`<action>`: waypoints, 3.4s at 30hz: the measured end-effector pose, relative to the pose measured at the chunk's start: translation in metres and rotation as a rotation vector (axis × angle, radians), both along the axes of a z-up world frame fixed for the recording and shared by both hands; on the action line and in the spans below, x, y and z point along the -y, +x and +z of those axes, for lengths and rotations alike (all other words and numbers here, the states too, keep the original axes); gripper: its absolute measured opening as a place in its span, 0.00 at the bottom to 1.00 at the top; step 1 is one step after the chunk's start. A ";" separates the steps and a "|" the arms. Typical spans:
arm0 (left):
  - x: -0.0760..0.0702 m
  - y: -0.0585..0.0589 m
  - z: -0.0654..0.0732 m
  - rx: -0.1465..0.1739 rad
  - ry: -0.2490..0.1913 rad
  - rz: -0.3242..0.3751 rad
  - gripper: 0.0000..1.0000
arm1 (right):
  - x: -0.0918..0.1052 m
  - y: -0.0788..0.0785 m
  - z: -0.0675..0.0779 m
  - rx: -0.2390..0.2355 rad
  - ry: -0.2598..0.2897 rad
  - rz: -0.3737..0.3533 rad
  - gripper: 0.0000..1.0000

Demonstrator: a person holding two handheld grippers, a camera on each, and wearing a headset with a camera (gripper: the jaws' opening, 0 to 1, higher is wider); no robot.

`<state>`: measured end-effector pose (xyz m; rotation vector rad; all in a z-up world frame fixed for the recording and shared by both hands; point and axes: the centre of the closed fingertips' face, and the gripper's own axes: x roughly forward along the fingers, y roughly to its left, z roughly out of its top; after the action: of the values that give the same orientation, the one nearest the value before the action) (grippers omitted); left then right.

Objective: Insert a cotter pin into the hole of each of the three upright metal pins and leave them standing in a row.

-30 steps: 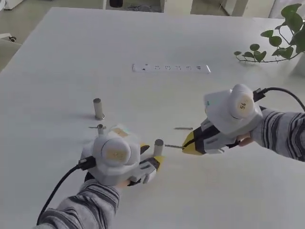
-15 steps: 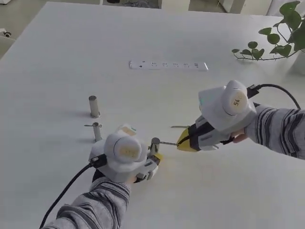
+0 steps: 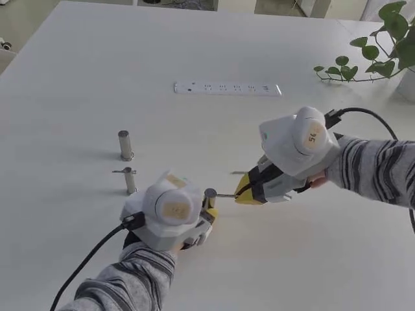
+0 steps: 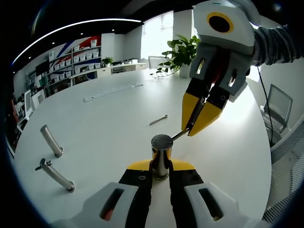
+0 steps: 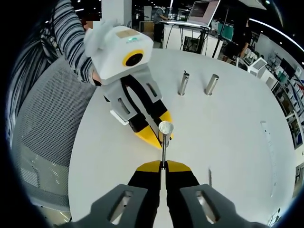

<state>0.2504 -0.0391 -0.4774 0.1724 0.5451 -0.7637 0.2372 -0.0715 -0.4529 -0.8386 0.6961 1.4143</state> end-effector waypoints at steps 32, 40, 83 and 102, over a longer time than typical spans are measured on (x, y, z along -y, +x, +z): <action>0.002 0.000 -0.001 0.030 -0.017 -0.040 0.09 | -0.020 -0.004 0.007 -0.029 0.036 0.008 0.00; 0.002 -0.001 -0.001 0.038 -0.014 -0.034 0.10 | -0.028 -0.004 0.009 -0.028 0.046 -0.003 0.00; 0.002 0.000 -0.005 -0.003 -0.049 0.031 0.10 | -0.030 0.002 0.015 -0.008 0.094 -0.072 0.00; -0.016 -0.004 -0.003 -0.026 -0.033 0.046 0.29 | -0.034 0.000 0.019 -0.015 0.109 -0.139 0.16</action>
<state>0.2462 -0.0236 -0.4805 0.1187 0.5590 -0.7305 0.2376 -0.0377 -0.4341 -0.6823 0.6700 1.3227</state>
